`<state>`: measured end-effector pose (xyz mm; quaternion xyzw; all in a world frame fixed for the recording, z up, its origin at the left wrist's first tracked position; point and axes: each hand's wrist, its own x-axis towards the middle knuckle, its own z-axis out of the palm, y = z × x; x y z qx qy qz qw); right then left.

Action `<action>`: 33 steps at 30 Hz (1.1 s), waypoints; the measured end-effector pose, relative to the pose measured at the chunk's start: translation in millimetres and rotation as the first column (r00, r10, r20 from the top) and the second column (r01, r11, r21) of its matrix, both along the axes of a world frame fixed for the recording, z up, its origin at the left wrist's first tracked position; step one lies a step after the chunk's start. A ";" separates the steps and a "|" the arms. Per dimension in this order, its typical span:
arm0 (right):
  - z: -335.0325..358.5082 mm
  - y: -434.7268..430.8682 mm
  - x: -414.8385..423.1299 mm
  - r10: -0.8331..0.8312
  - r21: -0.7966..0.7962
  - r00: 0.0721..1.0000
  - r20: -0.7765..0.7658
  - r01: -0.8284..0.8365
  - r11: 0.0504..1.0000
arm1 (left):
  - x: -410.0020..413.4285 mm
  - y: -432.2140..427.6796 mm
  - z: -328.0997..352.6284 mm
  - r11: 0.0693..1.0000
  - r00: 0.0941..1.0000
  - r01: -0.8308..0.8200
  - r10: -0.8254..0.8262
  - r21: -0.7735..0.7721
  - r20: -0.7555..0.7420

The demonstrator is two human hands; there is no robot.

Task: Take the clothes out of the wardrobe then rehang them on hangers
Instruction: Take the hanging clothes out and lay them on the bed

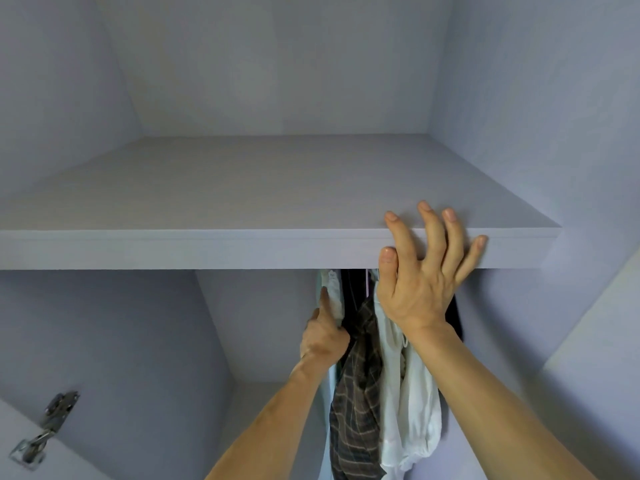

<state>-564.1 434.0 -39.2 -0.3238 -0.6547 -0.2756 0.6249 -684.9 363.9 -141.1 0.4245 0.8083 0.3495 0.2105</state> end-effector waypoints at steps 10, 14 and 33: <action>2.5 -4.4 1.4 -0.004 -0.009 1.000 -0.011 0.004 1.000 | -24.9 -22.6 18.6 0.977 0.989 -0.145 0.140 0.154 0.042; 0.9 -4.3 2.4 0.000 -0.038 1.000 -0.004 0.000 0.999 | -25.7 -23.3 27.7 0.994 0.993 -0.075 0.067 0.078 0.101; 4.3 -24.8 11.0 0.082 -0.180 0.996 0.044 -0.073 0.981 | -15.4 -98.5 13.2 0.940 0.979 -0.164 0.117 0.298 0.169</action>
